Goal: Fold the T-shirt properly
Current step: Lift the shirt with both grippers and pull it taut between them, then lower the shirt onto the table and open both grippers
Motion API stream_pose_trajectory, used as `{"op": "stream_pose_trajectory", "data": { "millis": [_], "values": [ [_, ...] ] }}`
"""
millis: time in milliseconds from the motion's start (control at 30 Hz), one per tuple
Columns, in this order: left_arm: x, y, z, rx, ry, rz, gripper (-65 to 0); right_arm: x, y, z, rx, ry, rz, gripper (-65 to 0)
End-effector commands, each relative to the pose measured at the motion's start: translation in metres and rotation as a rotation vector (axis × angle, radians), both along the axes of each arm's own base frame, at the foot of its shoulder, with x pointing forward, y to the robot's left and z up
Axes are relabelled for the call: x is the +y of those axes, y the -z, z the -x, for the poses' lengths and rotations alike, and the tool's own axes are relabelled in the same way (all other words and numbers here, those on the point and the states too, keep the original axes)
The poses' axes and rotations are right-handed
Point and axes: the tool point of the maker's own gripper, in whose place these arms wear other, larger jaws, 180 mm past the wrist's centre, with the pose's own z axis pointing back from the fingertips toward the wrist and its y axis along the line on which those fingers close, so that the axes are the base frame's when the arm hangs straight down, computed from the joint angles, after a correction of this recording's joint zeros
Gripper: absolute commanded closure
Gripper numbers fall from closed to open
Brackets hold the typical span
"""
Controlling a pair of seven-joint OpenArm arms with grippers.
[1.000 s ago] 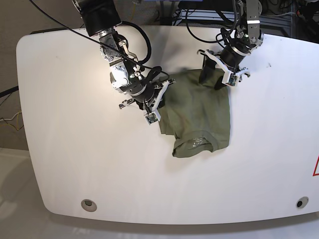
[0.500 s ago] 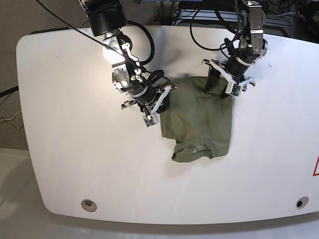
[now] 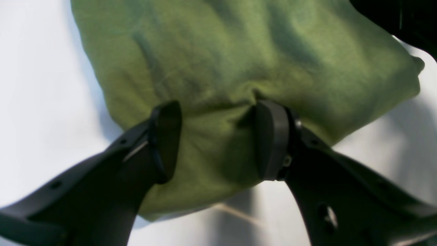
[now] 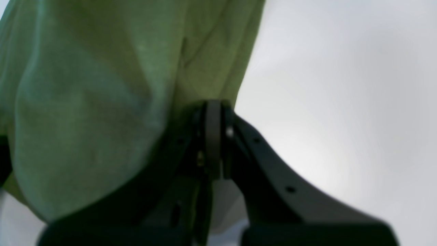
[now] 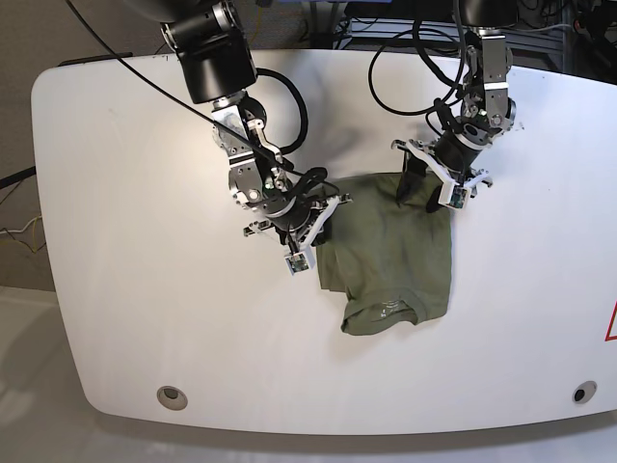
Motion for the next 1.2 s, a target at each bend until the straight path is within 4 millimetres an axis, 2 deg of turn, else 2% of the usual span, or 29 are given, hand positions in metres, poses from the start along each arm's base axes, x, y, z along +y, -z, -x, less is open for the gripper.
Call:
{"op": "stream_pose_trajectory", "data": {
  "millis": [0, 433, 800, 1000, 1167],
  "values": [
    [0.004, 0.01, -0.002, 0.046, 0.002, -0.03, -32.4, 0.005, -0.009, -0.012, -0.025, 0.002, -0.006, 0.0],
    [0.02, 0.006, -0.028, 0.022, 0.022, -0.133, -32.4, 0.001, -0.004, -0.036, -0.04, 0.014, 0.007, 0.0],
    [0.023, -0.001, -0.037, -0.001, 0.03, -0.167, -32.4, -0.02, -0.006, -0.049, -0.036, 0.082, -0.008, 0.0],
    [0.036, -0.031, -0.04, -0.084, -0.007, -0.189, -32.4, -0.028, -0.021, -0.054, -0.079, 0.093, -0.013, 0.0],
    [0.034, -0.07, -0.044, -0.187, -0.006, -0.218, -32.4, -0.034, -0.029, -0.054, -0.081, 0.09, -0.002, 0.0]
  ]
}}
